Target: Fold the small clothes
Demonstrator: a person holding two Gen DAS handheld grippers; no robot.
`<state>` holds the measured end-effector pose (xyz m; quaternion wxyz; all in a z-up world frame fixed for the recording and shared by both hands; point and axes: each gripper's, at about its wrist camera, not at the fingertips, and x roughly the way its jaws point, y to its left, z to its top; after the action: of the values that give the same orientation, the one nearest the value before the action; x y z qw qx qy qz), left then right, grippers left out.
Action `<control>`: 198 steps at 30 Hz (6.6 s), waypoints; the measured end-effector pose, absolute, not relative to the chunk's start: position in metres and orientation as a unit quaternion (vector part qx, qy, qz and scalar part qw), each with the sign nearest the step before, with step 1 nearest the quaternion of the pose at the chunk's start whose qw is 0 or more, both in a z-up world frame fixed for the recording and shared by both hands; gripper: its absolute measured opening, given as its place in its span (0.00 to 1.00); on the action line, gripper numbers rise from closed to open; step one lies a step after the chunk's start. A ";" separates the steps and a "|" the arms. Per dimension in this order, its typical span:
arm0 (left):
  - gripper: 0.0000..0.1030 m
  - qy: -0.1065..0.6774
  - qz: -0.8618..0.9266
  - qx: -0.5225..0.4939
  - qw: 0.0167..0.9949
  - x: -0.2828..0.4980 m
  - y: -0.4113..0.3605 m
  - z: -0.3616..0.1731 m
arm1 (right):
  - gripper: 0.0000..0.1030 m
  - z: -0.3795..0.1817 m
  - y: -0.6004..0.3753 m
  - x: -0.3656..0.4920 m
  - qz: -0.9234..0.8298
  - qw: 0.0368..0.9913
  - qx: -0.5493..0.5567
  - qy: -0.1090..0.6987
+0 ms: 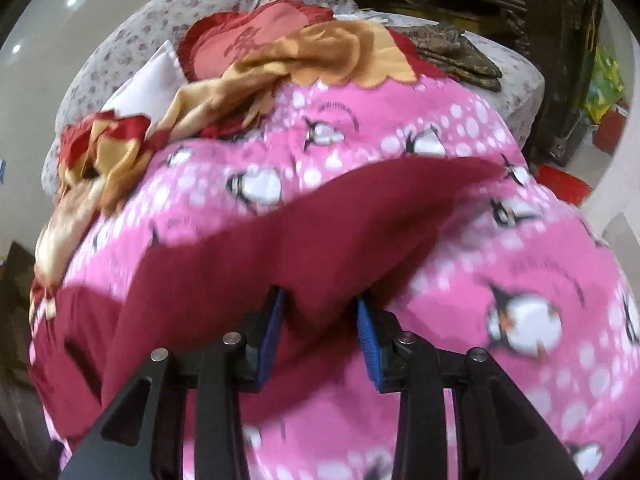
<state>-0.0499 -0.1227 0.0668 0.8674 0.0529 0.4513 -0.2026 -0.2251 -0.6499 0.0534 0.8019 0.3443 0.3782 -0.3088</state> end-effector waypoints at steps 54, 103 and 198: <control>0.88 0.454 -0.191 0.025 0.870 -0.060 -0.093 0.082 | 0.43 0.037 -0.689 -0.374 -0.312 0.785 0.505 0.177; 0.12 0.453 -0.286 0.094 0.839 -0.007 -0.216 0.062 | 0.66 0.085 -0.478 -0.249 -0.079 0.872 0.310 0.371; 0.70 0.447 -0.138 0.045 0.883 0.035 -0.106 0.046 | 0.47 0.091 -0.461 -0.120 -0.148 0.893 0.133 0.403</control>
<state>0.0345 -0.1064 0.0456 0.8826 0.0449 0.4471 -0.1384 -0.1202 -0.4610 0.0912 0.8932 0.1333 0.4030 -0.1485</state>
